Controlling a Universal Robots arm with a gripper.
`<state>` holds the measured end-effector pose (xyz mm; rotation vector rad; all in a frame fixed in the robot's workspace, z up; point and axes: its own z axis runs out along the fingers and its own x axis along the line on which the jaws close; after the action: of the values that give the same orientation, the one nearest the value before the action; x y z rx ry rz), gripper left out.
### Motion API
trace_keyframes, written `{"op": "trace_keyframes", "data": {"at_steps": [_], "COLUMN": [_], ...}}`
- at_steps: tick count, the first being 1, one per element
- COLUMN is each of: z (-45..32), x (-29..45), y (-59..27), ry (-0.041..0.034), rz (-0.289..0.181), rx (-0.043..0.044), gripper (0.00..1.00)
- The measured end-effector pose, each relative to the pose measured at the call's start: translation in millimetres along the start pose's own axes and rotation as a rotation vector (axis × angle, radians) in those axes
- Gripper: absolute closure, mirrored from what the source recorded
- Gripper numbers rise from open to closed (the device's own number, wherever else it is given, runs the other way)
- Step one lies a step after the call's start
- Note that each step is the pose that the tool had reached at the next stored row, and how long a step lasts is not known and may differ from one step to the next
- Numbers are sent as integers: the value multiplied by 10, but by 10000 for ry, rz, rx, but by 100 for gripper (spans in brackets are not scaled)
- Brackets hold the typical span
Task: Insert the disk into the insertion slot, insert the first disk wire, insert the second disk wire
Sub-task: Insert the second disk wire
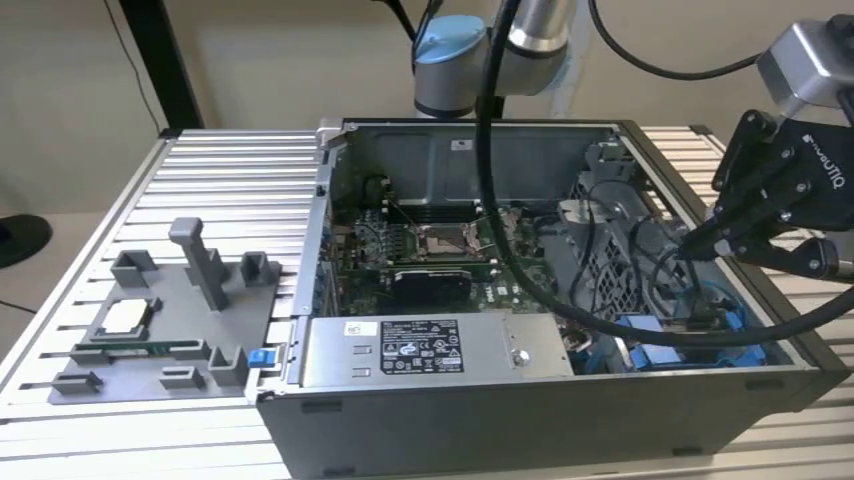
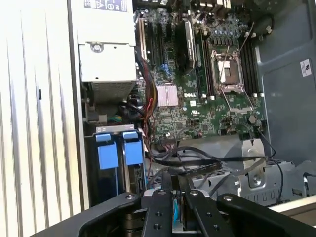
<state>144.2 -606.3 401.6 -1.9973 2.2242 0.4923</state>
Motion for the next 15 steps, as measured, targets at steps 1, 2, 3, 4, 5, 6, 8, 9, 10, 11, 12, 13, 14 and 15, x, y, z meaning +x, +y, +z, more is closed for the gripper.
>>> {"op": "trace_keyframes", "data": {"at_steps": [1, 2, 3, 4, 5, 6, 8, 9, 10, 11, 12, 13, 14, 15], "z": [0, -1, -2, -3, -3, -1, 10, 14, 19, 23, 27, 31, 36, 41], "x": [20, 41, 58, 77, 92, 104, 121, 127, 134, 140, 147, 154, 162, 171], "y": [28, 53, 72, 90, 99, 102, 105, 106, 107, 109, 109, 111, 112, 114], "ry": [0, 0, 0, -1, -2, -4, -15, -21, -26, -32, -37, -43, -48, -55], "rz": [-1, -2, -3, -6, -10, -17, -56, -80, -105, -129, -151, -174, -195, -216], "rx": [2, 5, 9, 18, 31, 51, 169, 242, 318, 391, 456, 524, 588, 650], "gripper": [100, 100, 100, 100, 100, 100, 100, 100, 100, 100, 100, 100, 100, 100]}}
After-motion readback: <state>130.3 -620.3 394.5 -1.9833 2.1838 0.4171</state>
